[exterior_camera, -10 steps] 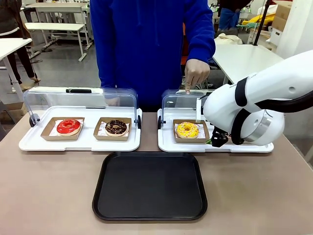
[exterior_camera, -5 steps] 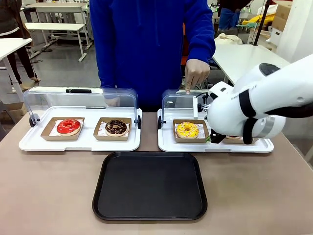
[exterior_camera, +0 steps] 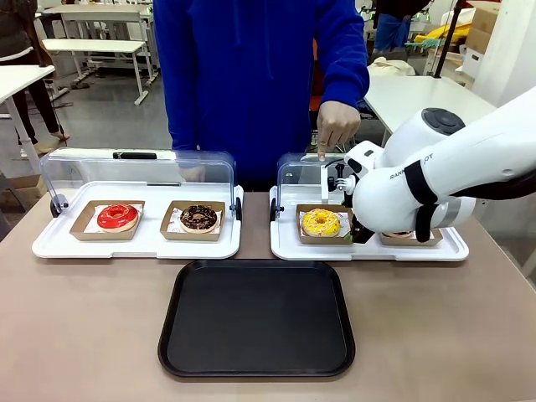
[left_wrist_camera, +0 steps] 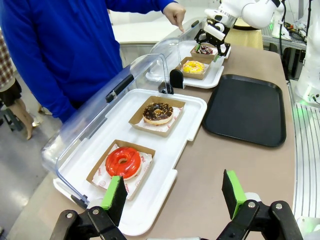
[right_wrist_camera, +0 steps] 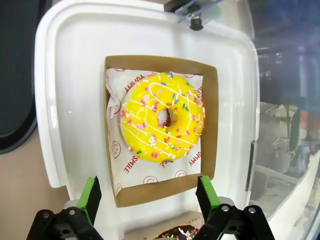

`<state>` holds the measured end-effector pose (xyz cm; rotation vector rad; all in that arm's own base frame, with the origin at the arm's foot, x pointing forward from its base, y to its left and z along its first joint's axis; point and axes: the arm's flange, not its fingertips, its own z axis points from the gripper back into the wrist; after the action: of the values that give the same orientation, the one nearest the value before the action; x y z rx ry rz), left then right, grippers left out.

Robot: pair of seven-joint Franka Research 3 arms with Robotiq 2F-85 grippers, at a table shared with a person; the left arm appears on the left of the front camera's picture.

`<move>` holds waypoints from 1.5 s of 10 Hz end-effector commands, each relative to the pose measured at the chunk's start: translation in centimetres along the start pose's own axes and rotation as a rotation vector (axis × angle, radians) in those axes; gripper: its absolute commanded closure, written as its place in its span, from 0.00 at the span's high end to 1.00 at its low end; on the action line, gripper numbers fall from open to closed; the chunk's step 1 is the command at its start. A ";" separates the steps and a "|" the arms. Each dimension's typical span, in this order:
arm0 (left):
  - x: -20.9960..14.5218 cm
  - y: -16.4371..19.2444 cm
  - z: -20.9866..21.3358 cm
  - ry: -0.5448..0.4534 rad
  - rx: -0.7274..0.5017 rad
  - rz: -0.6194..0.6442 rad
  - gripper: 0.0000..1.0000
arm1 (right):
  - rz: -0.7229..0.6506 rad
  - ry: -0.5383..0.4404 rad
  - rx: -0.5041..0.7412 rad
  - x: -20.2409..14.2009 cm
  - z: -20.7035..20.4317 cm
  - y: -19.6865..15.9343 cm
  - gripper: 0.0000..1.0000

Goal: Move the third donut from the left to the tray.
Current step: Pick up the Paper togo box containing the Donut indicated by the person and place it on the Handle tray.

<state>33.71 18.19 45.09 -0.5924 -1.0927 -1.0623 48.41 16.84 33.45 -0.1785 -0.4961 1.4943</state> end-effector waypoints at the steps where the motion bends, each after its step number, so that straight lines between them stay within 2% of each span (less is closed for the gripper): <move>1: 0.1 0.0 -0.1 -0.023 0.006 -0.016 1.00 | -0.019 0.043 0.025 1.6 -2.0 -1.1 1.00; 10: 0.1 0.0 -0.1 -0.023 0.006 -0.016 1.00 | -0.028 0.084 0.085 0.9 -5.4 -1.6 1.00; 11: 0.1 0.0 -0.1 -0.023 0.006 -0.016 1.00 | -0.031 0.088 0.098 0.8 -5.4 -1.5 0.44; 12: 0.1 0.0 -0.1 -0.023 0.006 -0.016 1.00 | -0.035 0.104 0.107 0.6 -5.3 -1.7 0.43; 13: 0.1 0.0 -0.1 -0.023 0.006 -0.016 1.00 | -0.036 0.109 0.117 0.6 -5.3 -1.7 0.00; 15: 0.1 0.0 -0.1 -0.023 0.006 -0.016 1.00 | -0.032 0.124 0.134 0.7 -5.2 -1.5 0.00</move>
<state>33.70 18.18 45.09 -0.5927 -1.0927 -1.0624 51.58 17.87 29.49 -0.1382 -0.3290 1.4895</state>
